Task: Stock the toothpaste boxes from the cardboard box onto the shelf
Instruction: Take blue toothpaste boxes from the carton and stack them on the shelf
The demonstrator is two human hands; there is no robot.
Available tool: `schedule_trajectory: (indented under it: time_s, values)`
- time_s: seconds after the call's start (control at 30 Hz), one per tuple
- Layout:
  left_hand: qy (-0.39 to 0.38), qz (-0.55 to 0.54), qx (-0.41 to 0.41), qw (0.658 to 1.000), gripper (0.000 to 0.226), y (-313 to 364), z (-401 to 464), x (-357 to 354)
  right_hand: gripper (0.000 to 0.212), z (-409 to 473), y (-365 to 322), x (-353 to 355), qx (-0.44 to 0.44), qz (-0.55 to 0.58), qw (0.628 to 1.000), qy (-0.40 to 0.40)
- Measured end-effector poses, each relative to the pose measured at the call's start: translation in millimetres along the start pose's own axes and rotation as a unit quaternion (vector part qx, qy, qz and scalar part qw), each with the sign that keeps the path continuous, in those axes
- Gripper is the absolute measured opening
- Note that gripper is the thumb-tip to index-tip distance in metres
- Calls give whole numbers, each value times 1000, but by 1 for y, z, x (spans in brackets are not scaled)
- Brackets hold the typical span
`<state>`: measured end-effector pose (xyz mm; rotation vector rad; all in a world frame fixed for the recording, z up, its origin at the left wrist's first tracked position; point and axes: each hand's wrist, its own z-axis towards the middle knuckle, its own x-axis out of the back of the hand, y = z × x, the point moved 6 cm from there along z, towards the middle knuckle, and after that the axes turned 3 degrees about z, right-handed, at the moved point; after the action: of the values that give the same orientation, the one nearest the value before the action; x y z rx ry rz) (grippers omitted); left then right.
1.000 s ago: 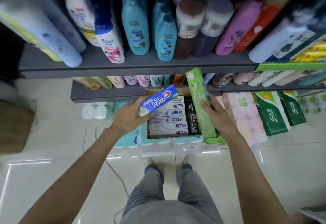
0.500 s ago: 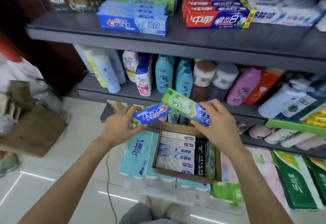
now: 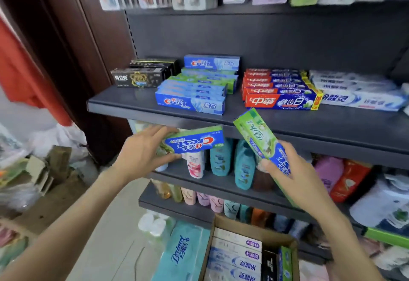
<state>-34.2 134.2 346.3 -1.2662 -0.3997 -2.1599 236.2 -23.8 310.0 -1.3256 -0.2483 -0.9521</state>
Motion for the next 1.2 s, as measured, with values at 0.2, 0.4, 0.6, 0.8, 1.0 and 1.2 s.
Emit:
schedule_trajectory:
  time_s: [0.2, 0.4, 0.6, 0.8, 1.0, 1.2]
  values:
    - [42, -12, -36, 998, 65, -29, 106, 14, 42, 51, -19, 13, -13, 49, 998, 34]
    - [-1, -17, -94, 995, 63, -86, 223, -24, 23, 104, -51, 9, -36, 126, 986, 102]
    - [-50, 16, -94, 994, 58, -103, 304, -91, 29, 156, -65, -5, -82, 85, 981, 152]
    - [-35, -122, -24, 992, 60, -109, 320, -117, 34, 181, -73, -17, -106, 31, 981, 160]
    - [17, -159, -35, 986, 51, -115, 303, -92, 42, 191, -87, -24, -102, 35, 982, 154]
    - [-41, -107, -59, 992, 51, -125, 311, -91, 41, 202, -96, -24, -94, 55, 983, 148]
